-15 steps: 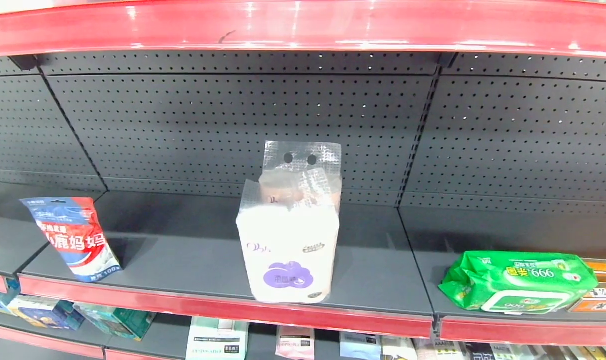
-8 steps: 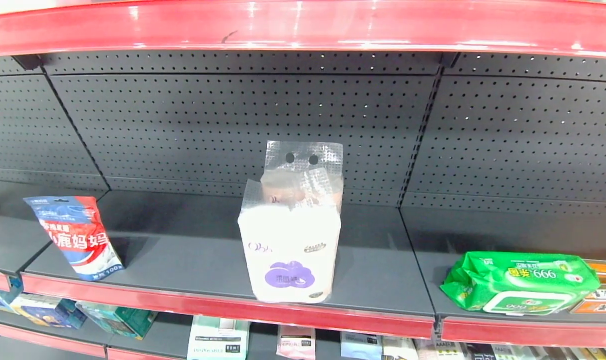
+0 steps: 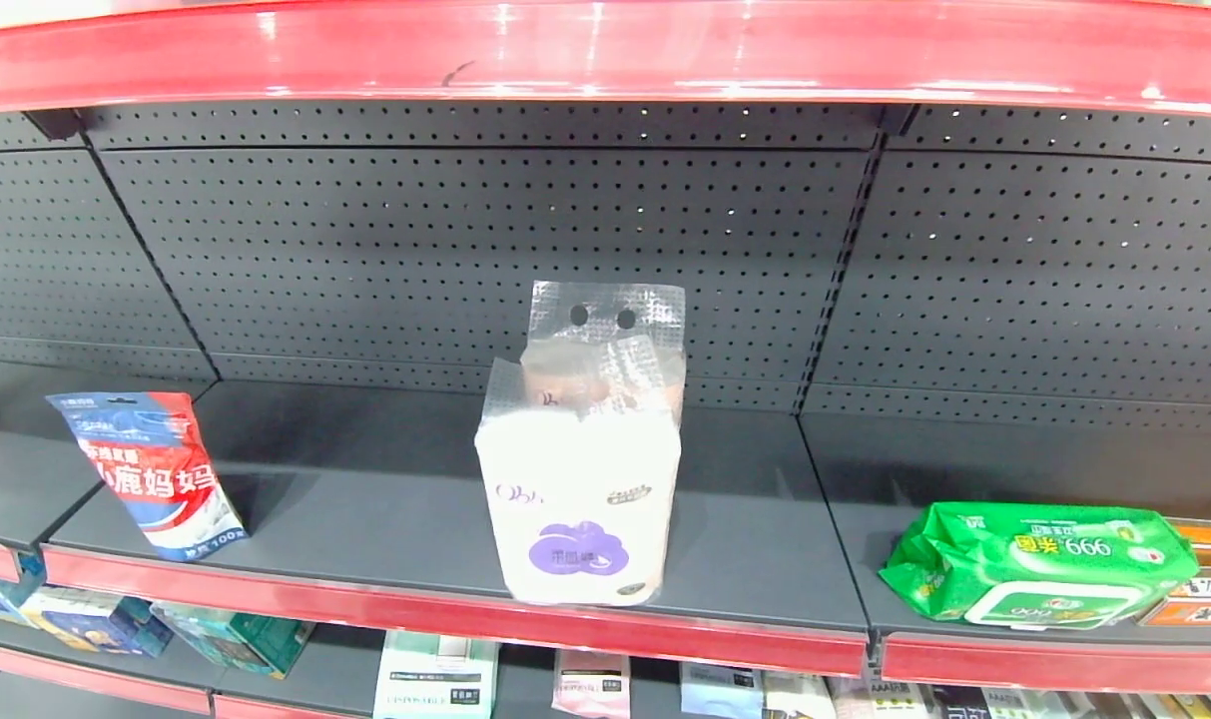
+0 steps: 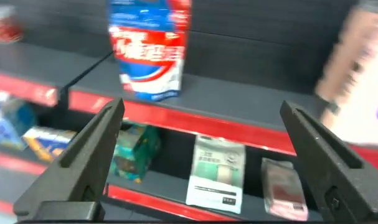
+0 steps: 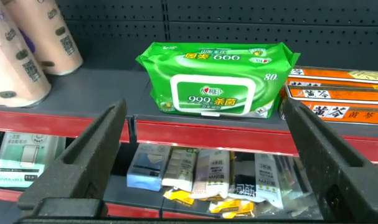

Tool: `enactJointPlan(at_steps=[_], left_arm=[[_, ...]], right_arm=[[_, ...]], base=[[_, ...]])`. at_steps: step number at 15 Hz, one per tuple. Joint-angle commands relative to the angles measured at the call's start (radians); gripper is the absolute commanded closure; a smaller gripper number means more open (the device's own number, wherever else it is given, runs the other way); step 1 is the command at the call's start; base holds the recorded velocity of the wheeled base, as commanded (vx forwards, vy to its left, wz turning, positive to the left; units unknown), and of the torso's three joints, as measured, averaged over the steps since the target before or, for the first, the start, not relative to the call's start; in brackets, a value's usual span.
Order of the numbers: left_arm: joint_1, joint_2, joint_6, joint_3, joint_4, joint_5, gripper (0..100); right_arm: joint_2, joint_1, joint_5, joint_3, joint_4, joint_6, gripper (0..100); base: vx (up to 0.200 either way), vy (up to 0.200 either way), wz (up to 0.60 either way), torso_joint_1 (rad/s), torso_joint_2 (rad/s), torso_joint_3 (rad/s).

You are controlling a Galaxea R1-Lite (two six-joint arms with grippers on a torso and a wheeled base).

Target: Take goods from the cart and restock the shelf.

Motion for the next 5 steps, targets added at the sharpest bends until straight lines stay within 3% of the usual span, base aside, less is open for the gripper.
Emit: enactJointPlan(at_steps=[1,5], left_arm=[[0.001,-0.014,-0.004,0.002,-0.002,0.006,0],[0.001,-0.014,0.003,0.004,-0.006,-0.015,0]], right_arm=[[0.001,0.0,0.0,0.0,0.0,-0.002,0],[0.001,0.0,-0.006,0.0,0.0,-0.003,0]], base=[[0.0,0.0,0.0,0.0,0.0,0.0],[0.0,0.0,0.0,0.0,0.0,0.0]])
